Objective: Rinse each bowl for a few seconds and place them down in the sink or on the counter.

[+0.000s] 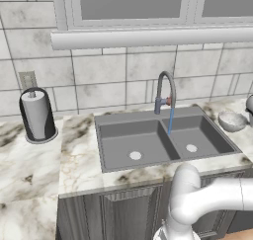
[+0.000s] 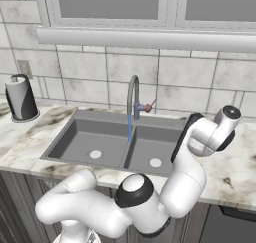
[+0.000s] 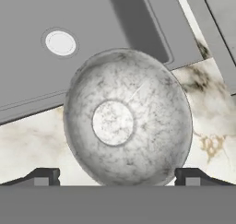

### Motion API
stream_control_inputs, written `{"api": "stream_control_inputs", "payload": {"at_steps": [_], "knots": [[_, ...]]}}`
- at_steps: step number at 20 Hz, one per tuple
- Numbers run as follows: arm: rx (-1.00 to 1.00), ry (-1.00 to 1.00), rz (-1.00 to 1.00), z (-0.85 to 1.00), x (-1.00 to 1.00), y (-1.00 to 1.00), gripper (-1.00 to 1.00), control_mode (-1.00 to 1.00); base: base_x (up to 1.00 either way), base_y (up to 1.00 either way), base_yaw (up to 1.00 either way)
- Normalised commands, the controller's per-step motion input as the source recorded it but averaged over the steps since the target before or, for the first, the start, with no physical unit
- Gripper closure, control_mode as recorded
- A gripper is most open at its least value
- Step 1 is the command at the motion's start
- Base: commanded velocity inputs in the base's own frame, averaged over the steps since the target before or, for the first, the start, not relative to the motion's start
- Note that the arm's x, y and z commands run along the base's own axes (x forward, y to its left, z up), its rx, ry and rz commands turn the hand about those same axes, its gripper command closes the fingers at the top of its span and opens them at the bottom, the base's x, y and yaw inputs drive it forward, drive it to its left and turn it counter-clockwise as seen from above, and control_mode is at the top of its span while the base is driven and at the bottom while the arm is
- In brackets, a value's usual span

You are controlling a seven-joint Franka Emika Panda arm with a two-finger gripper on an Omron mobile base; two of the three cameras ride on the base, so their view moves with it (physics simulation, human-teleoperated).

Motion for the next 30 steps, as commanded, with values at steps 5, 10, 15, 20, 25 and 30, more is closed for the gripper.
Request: {"api": "stream_control_inputs", "payload": {"at_steps": [5,10,15,20,25,30], "knots": [[0.01,0.00,-0.22,0.21,-0.01,-0.02,-1.00,-1.00,0.00,0.00,0.00],[0.01,0.00,-0.22,0.21,0.00,-0.02,-1.00,-1.00,0.00,0.00,0.00],[0.00,0.01,-0.23,0.17,0.00,-0.01,-1.00,-1.00,0.00,0.00,0.00],[0.00,0.02,-0.23,0.16,0.00,-0.01,-1.00,-1.00,0.00,0.00,0.00],[0.00,0.01,-0.20,0.12,-0.03,-0.06,-1.00,-1.00,0.00,0.00,0.00],[-0.02,0.00,-0.12,0.08,-0.18,-0.21,-1.00,-1.00,0.00,0.00,0.00]]}}
